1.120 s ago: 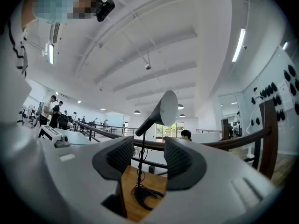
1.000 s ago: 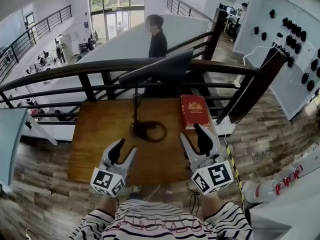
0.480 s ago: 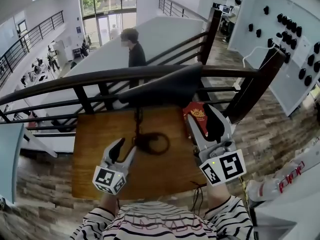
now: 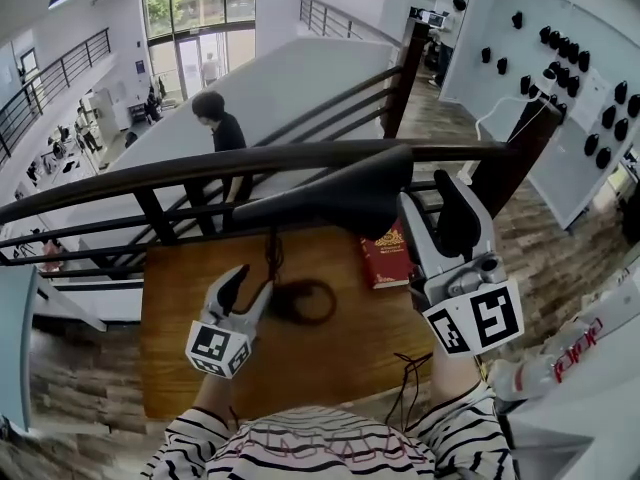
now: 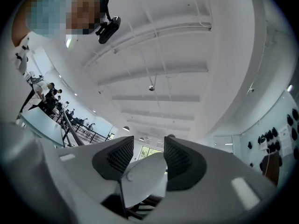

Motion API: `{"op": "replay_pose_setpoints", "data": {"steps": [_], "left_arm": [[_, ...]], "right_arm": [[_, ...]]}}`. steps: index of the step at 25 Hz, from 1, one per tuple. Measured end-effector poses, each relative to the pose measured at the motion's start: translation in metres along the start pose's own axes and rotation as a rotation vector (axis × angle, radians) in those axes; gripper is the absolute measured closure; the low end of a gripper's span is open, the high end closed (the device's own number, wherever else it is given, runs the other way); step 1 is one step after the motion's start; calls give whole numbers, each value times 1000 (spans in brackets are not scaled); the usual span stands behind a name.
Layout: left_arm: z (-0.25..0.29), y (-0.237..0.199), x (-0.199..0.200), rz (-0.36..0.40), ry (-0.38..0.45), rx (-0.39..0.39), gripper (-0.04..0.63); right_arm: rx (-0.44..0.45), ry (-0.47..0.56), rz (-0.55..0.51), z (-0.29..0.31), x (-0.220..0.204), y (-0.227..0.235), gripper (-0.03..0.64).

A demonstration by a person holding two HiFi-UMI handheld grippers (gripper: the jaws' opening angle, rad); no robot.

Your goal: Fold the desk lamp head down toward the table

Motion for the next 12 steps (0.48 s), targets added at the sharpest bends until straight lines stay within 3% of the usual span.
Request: {"op": "replay_pose_setpoints", "data": {"steps": [6,9,12], "left_arm": [[31,-14,1,8,-8,-39,400],[43,-22,-6,-27,-14,-58,369],[53,-29,-12,-67,-39,-89,353]], "right_arm": [[13,-25,-46,21,2,3,426],[24,-51,-45,27,-5,1,435],[38,-57,-29,32,-12,-2,487]]}}
Point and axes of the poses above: the fingertips, and each gripper's own axes: z forward along the fingers, y to its right, x out of its top, the point moved 6 cm from there along -z, backward along the fingers, and after that the axes turned 8 degrees about -z, right-handed, at the moved point
